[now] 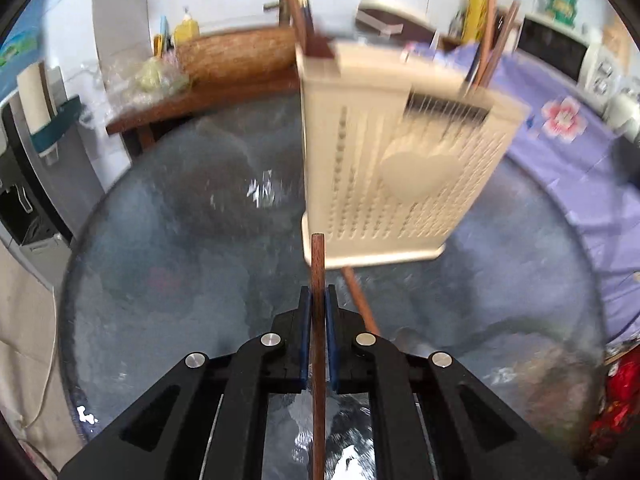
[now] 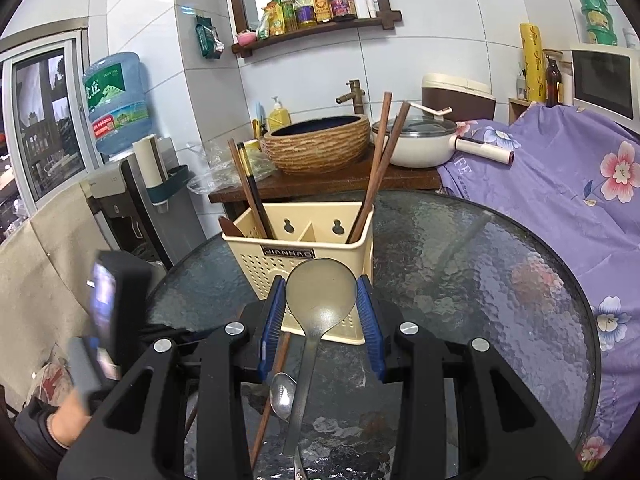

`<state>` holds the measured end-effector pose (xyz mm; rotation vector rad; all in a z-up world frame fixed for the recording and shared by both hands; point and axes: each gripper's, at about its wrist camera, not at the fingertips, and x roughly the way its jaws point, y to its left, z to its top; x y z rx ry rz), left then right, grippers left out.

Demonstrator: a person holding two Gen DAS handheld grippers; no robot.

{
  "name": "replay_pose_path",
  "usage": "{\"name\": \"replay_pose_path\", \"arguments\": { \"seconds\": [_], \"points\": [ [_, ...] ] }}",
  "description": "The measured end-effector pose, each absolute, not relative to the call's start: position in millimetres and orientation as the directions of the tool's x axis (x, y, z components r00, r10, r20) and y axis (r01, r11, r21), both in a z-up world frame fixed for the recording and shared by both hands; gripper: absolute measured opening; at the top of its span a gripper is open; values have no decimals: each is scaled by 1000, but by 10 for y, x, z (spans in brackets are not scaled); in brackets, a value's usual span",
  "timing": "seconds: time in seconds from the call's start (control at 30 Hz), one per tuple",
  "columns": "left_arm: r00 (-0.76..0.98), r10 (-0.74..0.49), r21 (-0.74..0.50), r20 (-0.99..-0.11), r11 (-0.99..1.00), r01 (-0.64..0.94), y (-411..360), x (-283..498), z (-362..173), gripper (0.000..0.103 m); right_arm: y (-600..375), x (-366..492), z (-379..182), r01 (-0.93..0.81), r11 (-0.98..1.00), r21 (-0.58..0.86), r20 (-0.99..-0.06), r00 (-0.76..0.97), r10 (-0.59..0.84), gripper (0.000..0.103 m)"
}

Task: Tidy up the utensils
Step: 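Lower the silver spoon into the holder and open the right tool while the left tool holds the chopstick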

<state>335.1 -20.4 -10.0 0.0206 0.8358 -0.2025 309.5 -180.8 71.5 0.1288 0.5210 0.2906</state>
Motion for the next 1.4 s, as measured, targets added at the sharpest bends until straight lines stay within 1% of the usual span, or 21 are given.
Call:
{"name": "replay_pose_path", "arguments": {
  "seconds": [0.13,0.33,0.53,0.77,0.9,1.03,1.07,1.23,1.3,1.4],
  "points": [
    [722,-214,-94,-658,975,203,-98,3094,334,6,-1844,3038,859,-258,943,211,-445,834,328,37],
    [794,-250,-105,-554,967,232,-13,2769,853,6,-1849,2972,1058,-285,930,231,-413,837,359,37],
    [825,-264,-101,-500,964,247,-19,2684,1159,6,-1767,2956,1242,-308,931,198,-388,847,363,37],
    [834,-295,-118,-466,955,272,-69,2821,1597,6,-1709,3101,1541,-305,939,160,-365,866,343,37],
    [866,-272,-103,-419,962,253,-116,2956,1947,6,-1696,3250,1760,-288,947,145,-333,887,320,37],
    [874,-287,-173,-393,956,236,-120,3183,2213,6,-1621,3425,1917,-248,964,93,-292,919,264,37],
    [885,-269,-175,-379,960,217,-131,3250,2269,6,-1605,3472,1937,-238,968,85,-285,925,253,37],
    [909,-226,-215,-350,964,157,-143,3548,2340,6,-1534,3731,1937,-179,984,22,-236,955,179,37],
    [919,-206,-223,-336,965,136,-135,3634,2338,6,-1542,3850,1902,-158,987,24,-219,963,160,37],
    [925,-207,-250,-317,960,129,-127,3721,2352,6,-1549,4011,1819,-124,992,11,-215,969,123,37]
  ]
}}
